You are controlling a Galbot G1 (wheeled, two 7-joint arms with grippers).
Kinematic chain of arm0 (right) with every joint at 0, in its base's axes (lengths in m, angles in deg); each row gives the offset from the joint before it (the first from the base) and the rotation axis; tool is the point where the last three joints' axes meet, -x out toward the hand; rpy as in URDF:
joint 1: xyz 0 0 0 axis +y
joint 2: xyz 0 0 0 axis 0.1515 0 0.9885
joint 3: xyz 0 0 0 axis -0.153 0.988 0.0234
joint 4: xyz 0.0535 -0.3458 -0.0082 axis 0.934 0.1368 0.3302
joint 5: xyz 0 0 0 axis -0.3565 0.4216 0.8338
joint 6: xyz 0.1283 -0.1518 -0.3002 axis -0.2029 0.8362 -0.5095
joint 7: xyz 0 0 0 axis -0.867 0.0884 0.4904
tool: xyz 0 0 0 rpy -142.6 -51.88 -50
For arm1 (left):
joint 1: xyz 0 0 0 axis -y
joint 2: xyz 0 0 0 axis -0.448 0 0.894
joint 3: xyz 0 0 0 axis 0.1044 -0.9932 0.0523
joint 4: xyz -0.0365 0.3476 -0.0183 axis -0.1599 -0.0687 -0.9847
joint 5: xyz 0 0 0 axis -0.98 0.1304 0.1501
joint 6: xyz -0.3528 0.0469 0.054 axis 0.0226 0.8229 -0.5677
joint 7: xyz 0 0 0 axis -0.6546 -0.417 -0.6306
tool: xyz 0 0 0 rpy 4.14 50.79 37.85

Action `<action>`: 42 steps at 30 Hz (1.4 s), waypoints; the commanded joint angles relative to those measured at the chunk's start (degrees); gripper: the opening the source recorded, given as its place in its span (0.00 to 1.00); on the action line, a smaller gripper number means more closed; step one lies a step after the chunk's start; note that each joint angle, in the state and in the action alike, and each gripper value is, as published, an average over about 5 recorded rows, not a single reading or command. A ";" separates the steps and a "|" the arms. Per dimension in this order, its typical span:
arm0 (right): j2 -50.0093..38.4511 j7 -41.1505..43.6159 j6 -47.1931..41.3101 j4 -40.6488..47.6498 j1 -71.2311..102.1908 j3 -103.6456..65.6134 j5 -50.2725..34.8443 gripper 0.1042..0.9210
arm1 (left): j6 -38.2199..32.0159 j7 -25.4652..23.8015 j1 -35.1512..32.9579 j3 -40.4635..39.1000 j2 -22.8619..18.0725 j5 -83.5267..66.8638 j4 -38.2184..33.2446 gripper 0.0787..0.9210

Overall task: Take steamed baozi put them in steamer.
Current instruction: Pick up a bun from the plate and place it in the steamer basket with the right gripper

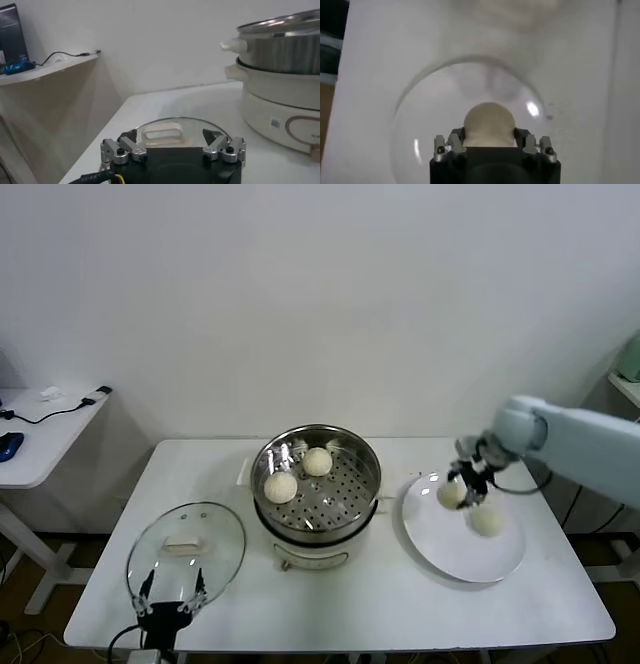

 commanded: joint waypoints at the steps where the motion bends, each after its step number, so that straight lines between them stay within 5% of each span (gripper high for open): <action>1: 11.24 8.26 14.93 -3.03 -17.21 -1.94 -0.71 0.67 | 0.05 -0.10 -0.15 -0.29 -0.02 0.06 -0.39 0.88; 14: 26.58 -1.77 31.08 -9.34 -8.73 3.13 9.37 0.67 | -0.11 0.15 -1.18 0.13 0.00 0.13 -1.00 0.88; 36: 30.31 -5.52 33.40 -0.61 3.60 6.16 18.52 0.67 | -0.54 0.62 -1.62 0.57 -0.74 0.33 -0.40 0.88; 42: 30.73 -8.22 33.56 0.29 3.42 5.59 16.98 0.81 | -0.60 0.67 -1.67 0.65 -0.60 0.32 -0.50 0.88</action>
